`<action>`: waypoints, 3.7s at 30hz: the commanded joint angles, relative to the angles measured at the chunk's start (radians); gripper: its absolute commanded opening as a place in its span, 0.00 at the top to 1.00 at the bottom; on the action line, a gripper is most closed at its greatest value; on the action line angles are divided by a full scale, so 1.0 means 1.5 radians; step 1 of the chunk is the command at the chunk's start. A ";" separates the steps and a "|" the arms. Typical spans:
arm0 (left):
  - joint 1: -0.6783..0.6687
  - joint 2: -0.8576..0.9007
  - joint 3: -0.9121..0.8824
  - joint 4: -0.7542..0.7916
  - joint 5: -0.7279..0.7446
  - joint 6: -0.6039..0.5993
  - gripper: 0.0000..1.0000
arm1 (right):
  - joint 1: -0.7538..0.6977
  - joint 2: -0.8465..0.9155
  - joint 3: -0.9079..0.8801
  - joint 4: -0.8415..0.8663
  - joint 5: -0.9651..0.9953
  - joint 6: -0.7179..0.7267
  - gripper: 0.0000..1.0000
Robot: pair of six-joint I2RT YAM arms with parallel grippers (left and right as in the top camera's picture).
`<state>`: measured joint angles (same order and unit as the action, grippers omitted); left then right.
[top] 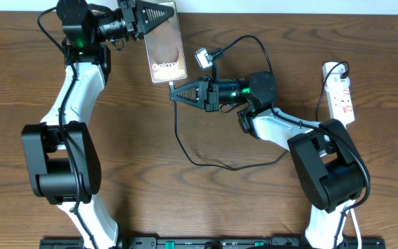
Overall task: Plug charger to phone and switch on socket
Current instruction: 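Align the held plug with the phone's bottom charging port, then push the plug up into the phone's port with the right gripper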
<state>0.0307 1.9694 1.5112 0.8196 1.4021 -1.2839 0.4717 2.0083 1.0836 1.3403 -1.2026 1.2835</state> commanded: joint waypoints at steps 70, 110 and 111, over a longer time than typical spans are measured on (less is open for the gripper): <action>0.001 -0.007 0.004 0.003 -0.001 0.022 0.93 | 0.008 0.002 0.001 -0.013 0.022 0.014 0.99; 0.001 -0.006 0.004 0.003 0.001 0.000 0.93 | 0.008 0.002 0.001 -0.016 0.037 0.022 0.99; 0.001 -0.006 0.004 0.003 0.001 0.000 0.93 | 0.008 0.002 0.001 -0.016 0.042 0.028 0.99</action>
<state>0.0307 1.9694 1.5112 0.8154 1.3895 -1.2827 0.4717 2.0083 1.0836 1.3132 -1.1740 1.3033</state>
